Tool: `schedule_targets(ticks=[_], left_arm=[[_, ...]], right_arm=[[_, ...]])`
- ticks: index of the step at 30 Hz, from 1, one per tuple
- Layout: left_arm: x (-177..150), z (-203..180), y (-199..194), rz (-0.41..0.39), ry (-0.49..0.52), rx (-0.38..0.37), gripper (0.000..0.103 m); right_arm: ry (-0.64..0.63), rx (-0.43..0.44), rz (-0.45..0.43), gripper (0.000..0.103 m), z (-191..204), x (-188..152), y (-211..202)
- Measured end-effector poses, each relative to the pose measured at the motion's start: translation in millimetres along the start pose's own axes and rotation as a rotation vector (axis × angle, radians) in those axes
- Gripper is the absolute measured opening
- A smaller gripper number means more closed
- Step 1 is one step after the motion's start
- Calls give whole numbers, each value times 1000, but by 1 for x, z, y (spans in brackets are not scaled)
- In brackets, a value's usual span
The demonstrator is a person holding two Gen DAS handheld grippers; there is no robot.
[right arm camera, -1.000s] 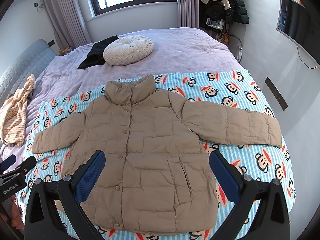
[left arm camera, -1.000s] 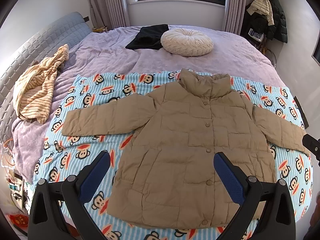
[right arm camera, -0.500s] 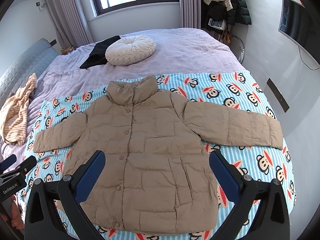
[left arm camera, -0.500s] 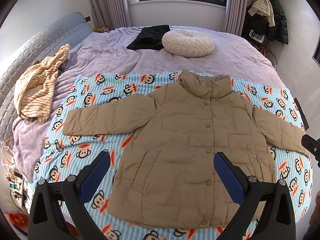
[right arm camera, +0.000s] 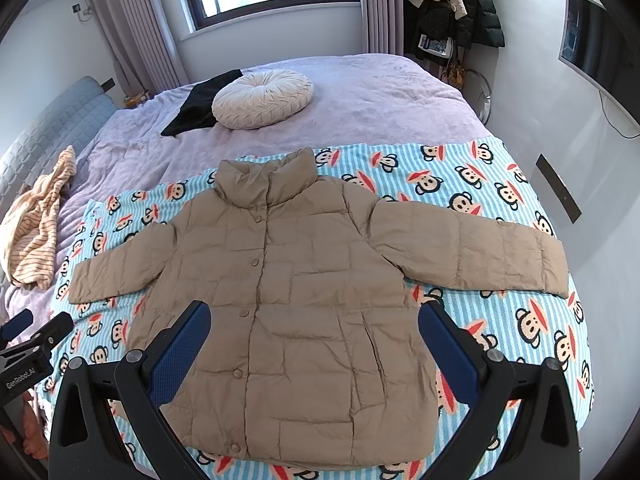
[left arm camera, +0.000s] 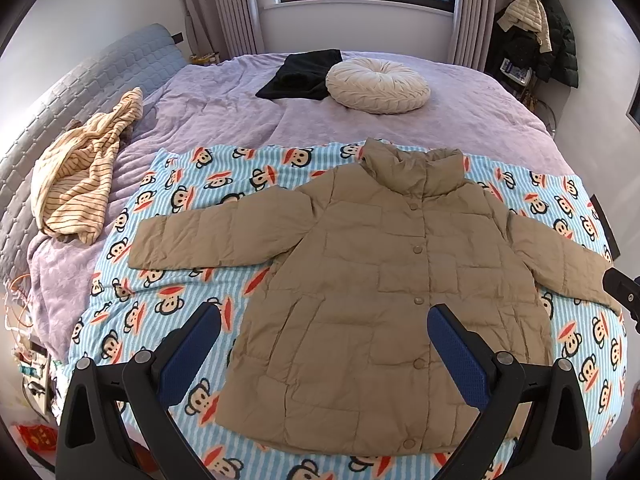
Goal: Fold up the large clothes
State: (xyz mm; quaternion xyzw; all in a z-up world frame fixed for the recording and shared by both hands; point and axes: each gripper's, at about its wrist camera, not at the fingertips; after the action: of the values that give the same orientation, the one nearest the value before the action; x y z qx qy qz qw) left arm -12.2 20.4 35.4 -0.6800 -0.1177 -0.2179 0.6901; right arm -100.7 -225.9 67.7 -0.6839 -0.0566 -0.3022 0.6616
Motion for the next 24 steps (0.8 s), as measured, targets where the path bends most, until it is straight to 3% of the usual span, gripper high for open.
schedule_targets(ticks=[13,24], left_arm=[[2,1,8,17,-12,19,103],[-6,17,36,85,-29,39,103]], right_arm=[[19,-1,32,103,15,-9,12],[2,21,106,103,17,-13,43]])
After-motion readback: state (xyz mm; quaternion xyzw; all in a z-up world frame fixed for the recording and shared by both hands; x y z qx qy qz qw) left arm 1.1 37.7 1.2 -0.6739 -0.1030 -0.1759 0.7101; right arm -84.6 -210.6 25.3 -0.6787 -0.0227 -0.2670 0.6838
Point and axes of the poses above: each gripper's, at about its wrist camera, not at the fingertips, and y roughly the way its jaws point, z to its left, x to its top, and after that the axes turned 6 degrees about z, right-handed
